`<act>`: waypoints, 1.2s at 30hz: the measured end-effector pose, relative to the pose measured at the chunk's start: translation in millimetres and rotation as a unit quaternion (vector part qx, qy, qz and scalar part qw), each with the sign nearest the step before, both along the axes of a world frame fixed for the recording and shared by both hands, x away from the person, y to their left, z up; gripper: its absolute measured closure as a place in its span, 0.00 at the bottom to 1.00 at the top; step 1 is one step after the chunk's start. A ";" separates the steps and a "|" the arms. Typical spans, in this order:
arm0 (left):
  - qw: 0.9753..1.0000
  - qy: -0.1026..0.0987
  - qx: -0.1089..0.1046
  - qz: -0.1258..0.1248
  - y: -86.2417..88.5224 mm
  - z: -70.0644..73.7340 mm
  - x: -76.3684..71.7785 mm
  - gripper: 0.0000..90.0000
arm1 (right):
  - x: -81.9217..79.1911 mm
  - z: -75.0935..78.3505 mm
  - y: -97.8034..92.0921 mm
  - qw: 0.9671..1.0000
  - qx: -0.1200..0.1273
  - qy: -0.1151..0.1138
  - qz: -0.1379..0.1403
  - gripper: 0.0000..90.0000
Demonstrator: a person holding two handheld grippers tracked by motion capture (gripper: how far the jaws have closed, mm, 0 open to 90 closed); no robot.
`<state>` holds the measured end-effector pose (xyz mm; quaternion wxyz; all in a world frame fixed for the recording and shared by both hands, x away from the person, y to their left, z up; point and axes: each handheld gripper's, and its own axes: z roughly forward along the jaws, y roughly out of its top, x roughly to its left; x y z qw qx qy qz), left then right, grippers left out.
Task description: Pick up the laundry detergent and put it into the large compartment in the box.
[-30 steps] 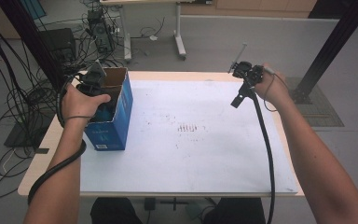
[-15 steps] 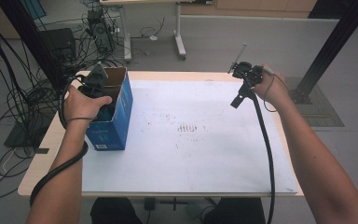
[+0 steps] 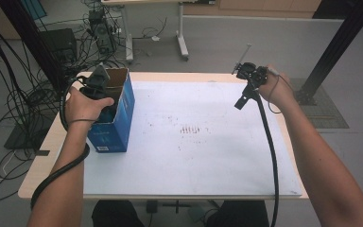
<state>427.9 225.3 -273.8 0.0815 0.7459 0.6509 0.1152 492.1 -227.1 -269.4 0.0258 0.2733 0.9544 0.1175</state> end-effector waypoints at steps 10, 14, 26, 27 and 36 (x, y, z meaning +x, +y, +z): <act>1.000 -0.001 0.000 0.002 -0.6 -0.3 -0.6 0.42 | -0.5 0.2 -0.2 1.000 0.002 0.000 0.000 0.08; 1.000 -0.002 0.000 0.002 -1.1 -0.4 -0.7 0.42 | -0.8 0.6 -0.5 1.000 0.002 -0.001 -0.001 0.08; 1.000 -0.002 0.000 0.004 -1.2 -0.6 -1.2 0.42 | -0.7 1.3 -0.4 1.000 -0.001 -0.002 0.000 0.08; 1.000 -0.002 -0.001 0.004 -1.0 -0.5 -1.1 0.42 | -0.9 1.6 -0.3 1.000 -0.001 -0.002 -0.001 0.08; 1.000 -0.002 0.000 0.004 -1.1 -0.7 -1.2 0.42 | -1.0 1.7 -0.3 1.000 -0.001 -0.002 -0.002 0.08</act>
